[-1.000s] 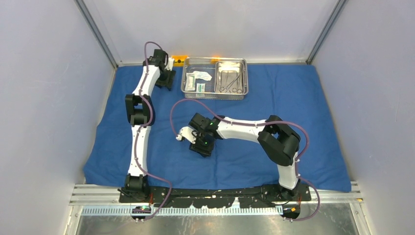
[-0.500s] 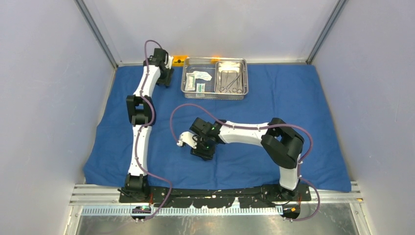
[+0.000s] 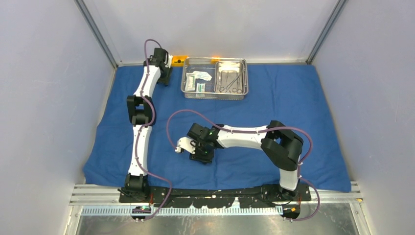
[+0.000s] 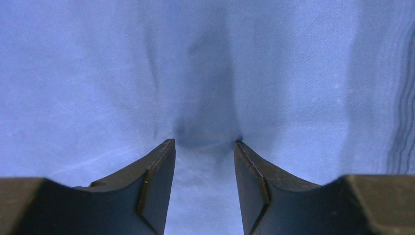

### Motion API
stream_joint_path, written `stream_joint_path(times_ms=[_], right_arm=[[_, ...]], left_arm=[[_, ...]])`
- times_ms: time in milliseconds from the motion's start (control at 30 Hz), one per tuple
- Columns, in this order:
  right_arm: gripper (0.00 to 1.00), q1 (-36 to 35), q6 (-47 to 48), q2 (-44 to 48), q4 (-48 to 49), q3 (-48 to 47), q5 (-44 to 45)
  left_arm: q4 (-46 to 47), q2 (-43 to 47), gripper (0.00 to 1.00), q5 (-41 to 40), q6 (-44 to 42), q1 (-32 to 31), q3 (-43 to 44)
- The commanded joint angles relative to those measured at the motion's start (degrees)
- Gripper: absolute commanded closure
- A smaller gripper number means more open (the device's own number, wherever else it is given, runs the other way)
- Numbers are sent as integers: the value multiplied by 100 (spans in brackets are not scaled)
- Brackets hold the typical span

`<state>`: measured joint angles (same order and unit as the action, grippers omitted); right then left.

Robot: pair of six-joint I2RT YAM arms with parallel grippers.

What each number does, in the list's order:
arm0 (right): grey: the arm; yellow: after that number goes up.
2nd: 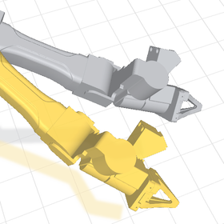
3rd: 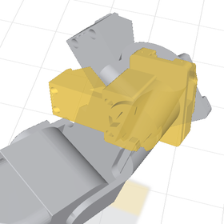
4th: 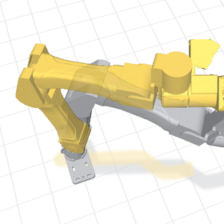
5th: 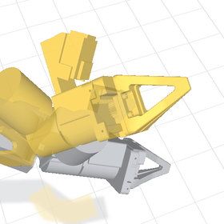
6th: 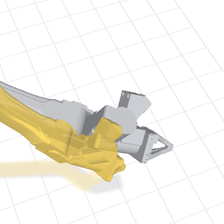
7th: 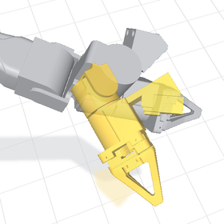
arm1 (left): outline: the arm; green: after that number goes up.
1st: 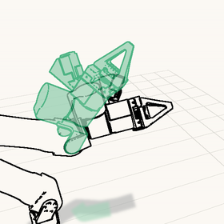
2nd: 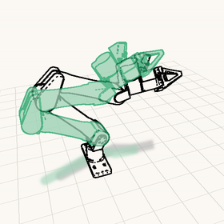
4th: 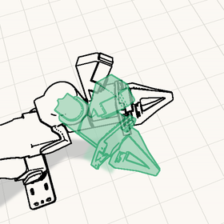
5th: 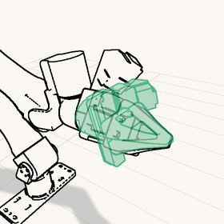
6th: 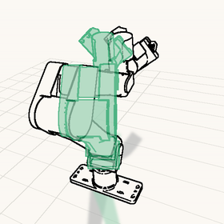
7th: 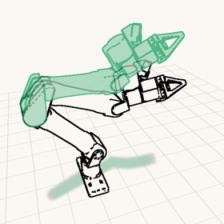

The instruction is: Open and lay out the surgical kit

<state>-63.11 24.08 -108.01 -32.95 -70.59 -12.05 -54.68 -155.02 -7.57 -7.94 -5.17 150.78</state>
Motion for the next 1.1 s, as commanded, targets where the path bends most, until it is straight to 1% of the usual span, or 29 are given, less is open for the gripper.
stream_joint_path(times_ms=[0,100,200,267,333,400,500,600,700,733,767,833,967,1067], right_arm=[[59,-192,-190,-168,-845,337,-277],[59,-192,-215,72,-915,287,-17],[58,-193,-197,508,-947,251,404],[55,-152,-137,920,-971,239,682],[52,-11,-93,1268,-979,226,889],[49,264,-79,1518,-1049,188,879],[47,969,-100,1811,-1157,161,766],[45,1716,-95,2119,-1324,264,616],[45,2455,67,2524,-1507,617,635],[45,2735,171,2662,-1537,832,650],[45,3006,221,2788,-1562,941,647],[46,3544,478,2999,-1635,1309,654],[46,4692,905,3315,-1733,1803,568],[47,5212,1190,3400,-1733,2077,574]], left_arm=[[174,-546,51,-371,-41,147,-49],[198,-542,51,-408,-33,141,-66],[259,-418,50,-437,-27,144,-131],[423,-205,45,-429,-30,148,-292],[644,123,35,-330,-23,156,-550],[871,584,27,-207,-9,149,-920],[1174,1283,19,39,-58,154,-1431],[1226,1976,16,334,-240,156,-2031],[1429,2686,14,560,-504,154,-2984],[1533,2992,14,603,-605,149,-3457],[1615,3188,14,633,-720,153,-3656],[1697,3561,13,684,-949,153,-4360],[1685,4351,13,731,-1672,233,-5564],[1439,4896,13,1144,-2095,474,-6383]])
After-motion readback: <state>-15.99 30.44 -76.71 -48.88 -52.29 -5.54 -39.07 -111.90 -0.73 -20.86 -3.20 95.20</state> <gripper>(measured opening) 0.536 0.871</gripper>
